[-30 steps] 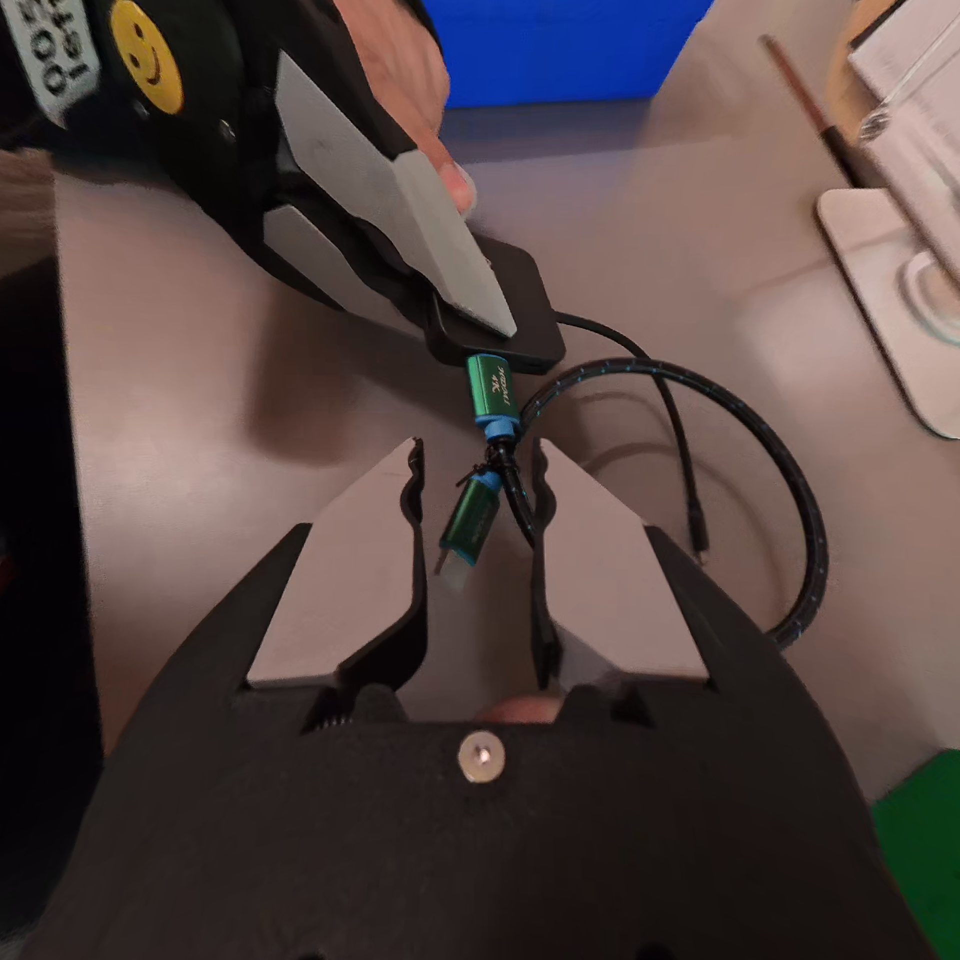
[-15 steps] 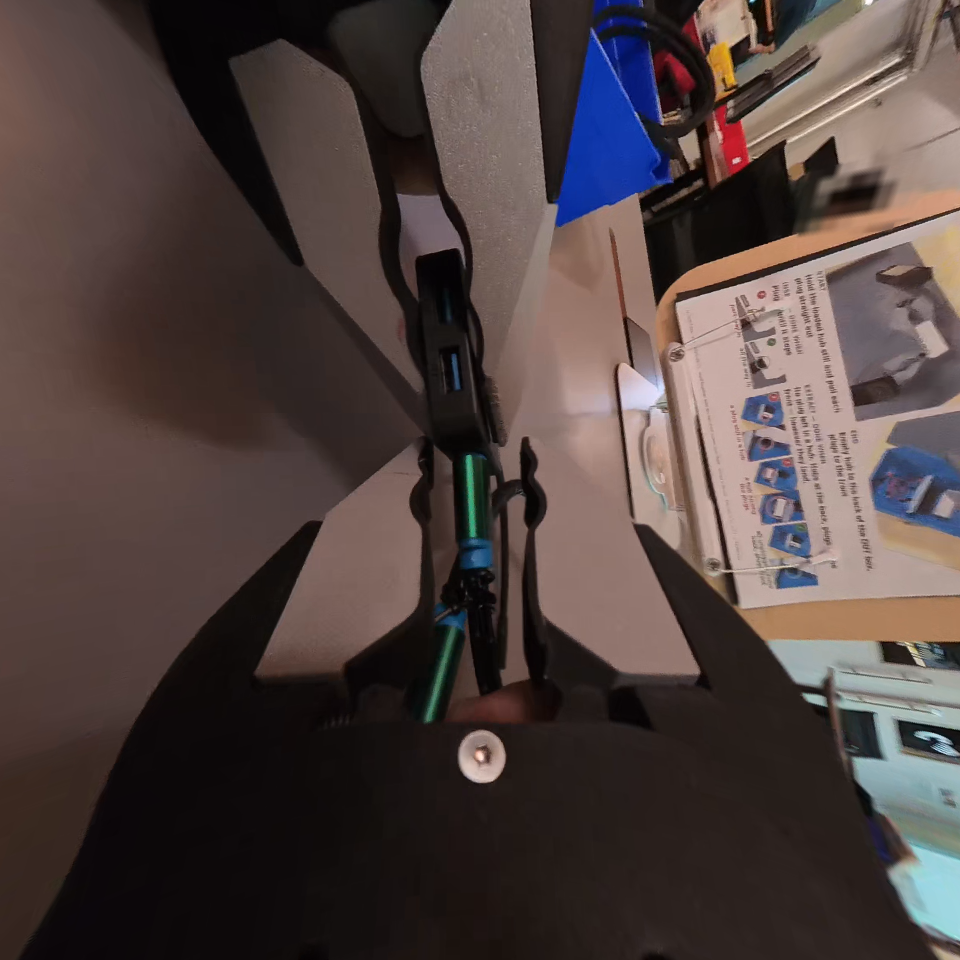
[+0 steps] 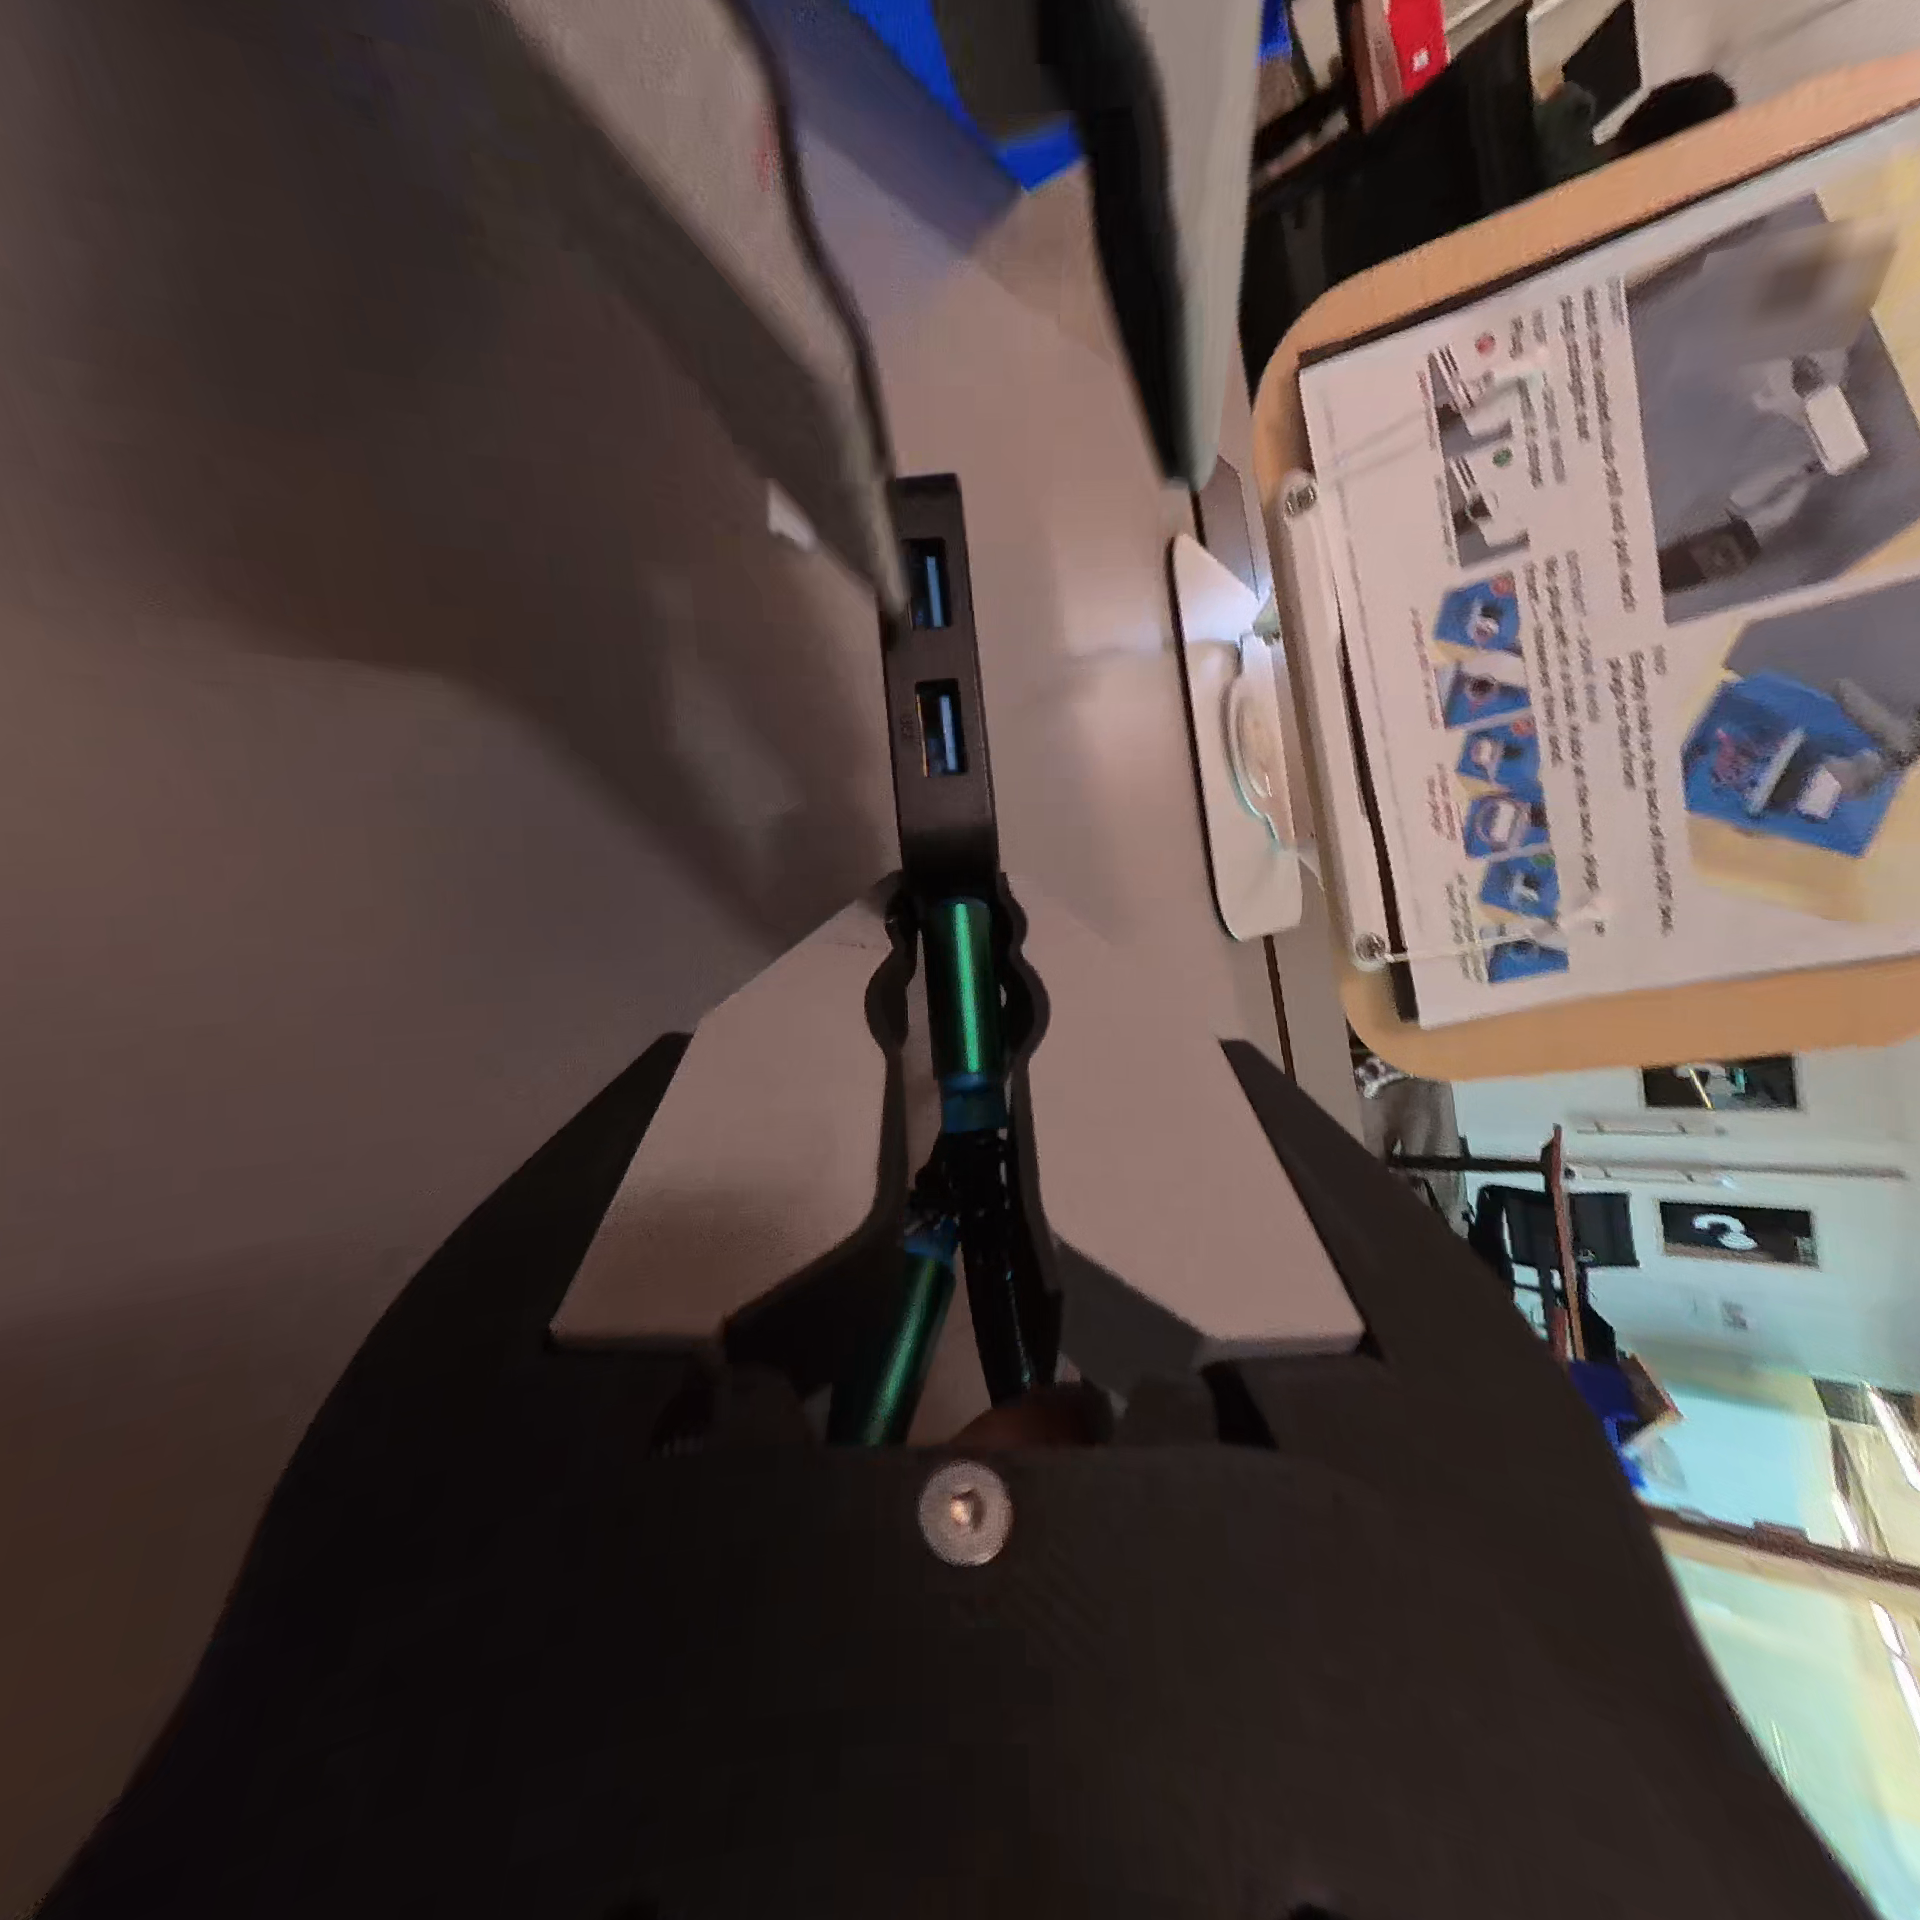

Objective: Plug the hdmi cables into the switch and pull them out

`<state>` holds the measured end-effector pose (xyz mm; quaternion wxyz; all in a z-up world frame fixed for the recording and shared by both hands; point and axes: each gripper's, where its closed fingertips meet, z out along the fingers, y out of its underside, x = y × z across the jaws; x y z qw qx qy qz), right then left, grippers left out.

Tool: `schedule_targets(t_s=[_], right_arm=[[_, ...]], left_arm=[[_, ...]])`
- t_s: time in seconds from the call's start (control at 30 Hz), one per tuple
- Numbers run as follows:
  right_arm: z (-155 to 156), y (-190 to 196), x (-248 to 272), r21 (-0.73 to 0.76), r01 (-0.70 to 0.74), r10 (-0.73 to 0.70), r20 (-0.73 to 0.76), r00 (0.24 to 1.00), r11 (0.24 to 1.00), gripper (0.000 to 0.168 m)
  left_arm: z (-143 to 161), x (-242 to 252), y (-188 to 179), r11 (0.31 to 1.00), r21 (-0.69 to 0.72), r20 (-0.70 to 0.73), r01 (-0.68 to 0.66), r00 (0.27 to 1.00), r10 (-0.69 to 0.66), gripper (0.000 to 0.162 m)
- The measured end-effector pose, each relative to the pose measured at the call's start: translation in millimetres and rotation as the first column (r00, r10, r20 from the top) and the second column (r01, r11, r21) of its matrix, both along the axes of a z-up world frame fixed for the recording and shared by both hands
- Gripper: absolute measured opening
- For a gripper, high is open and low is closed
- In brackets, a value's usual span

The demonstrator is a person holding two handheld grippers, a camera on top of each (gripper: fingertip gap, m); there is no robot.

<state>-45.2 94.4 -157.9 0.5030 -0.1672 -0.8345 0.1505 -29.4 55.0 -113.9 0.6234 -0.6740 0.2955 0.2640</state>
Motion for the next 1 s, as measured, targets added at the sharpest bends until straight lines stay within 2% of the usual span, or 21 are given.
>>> schedule_targets(t_s=[0.1, 0.17, 0.23, 0.33, 0.4, 0.5, 0.57, 0.67, 0.77, 0.83, 0.87, 0.9, 0.93, 0.97, 1.0], right_arm=[[16, 14, 9, 0.009, 0.048, -0.047, -0.052, 0.998, 0.999, 0.011], [41, 24, 15, 0.031, 0.091, -0.086, -0.129, 0.988, 0.995, 0.011], [76, 42, 20, 0.035, 0.161, -0.149, -0.225, 0.963, 0.986, 0.011], [143, 88, 30, 0.002, 0.317, -0.292, -0.388, 0.874, 0.948, 0.01], [178, 127, 40, -0.03, 0.425, -0.395, -0.434, 0.81, 0.905, 0.01], [215, 183, 52, -0.064, 0.548, -0.512, -0.461, 0.725, 0.834, 0.01], [223, 214, 55, -0.061, 0.6, -0.564, -0.429, 0.706, 0.798, 0.011], [219, 248, 51, -0.009, 0.653, -0.608, -0.374, 0.7, 0.758, 0.01], [193, 273, 38, 0.09, 0.682, -0.64, -0.274, 0.718, 0.726, 0.01], [156, 295, 28, 0.17, 0.682, -0.666, -0.148, 0.731, 0.711, 0.011], [125, 309, 25, 0.179, 0.692, -0.701, -0.019, 0.713, 0.699, 0.011], [89, 321, 25, 0.177, 0.715, -0.736, 0.14, 0.662, 0.677, 0.02], [59, 332, 26, 0.19, 0.743, -0.763, 0.259, 0.592, 0.641, 0.04], [42, 343, 26, 0.209, 0.768, -0.786, 0.306, 0.537, 0.606, 0.067], [36, 349, 22, 0.213, 0.779, -0.797, 0.311, 0.518, 0.589, 0.062]], left_arm=[[19, -10, -4, 0.997, 0.076, 0.1, -0.018, 0.995, 0.011, 0.035], [29, -22, -6, 0.99, 0.118, 0.15, -0.072, 0.987, 0.054, 0.033], [30, -42, -5, 0.977, 0.119, 0.189, -0.176, 0.97, 0.152, 0.031], [21, -75, -4, 0.935, 0.069, 0.229, -0.347, 0.918, 0.323, 0.03], [12, -93, -6, 0.901, 0.02, 0.255, -0.434, 0.873, 0.416, 0.028], [2, -109, -9, 0.861, -0.039, 0.286, -0.507, 0.82, 0.496, 0.028], [-2, -114, -10, 0.849, -0.059, 0.283, -0.525, 0.807, 0.519, 0.027], [-5, -115, -10, 0.841, -0.071, 0.266, -0.536, 0.803, 0.534, 0.026], [-10, -115, -8, 0.838, -0.084, 0.244, -0.539, 0.804, 0.542, 0.026], [-14, -116, -8, 0.834, -0.095, 0.236, -0.543, 0.802, 0.549, 0.026], [-16, -118, -8, 0.833, -0.102, 0.238, -0.544, 0.8, 0.552, 0.026], [-18, -119, -8, 0.832, -0.11, 0.241, -0.544, 0.797, 0.553, 0.026], [-19, -120, -8, 0.83, -0.115, 0.245, -0.546, 0.794, 0.556, 0.026], [-21, -121, -9, 0.828, -0.122, 0.249, -0.547, 0.791, 0.559, 0.026], [-23, -123, -9, 0.825, -0.129, 0.251, -0.55, 0.787, 0.564, 0.026]])
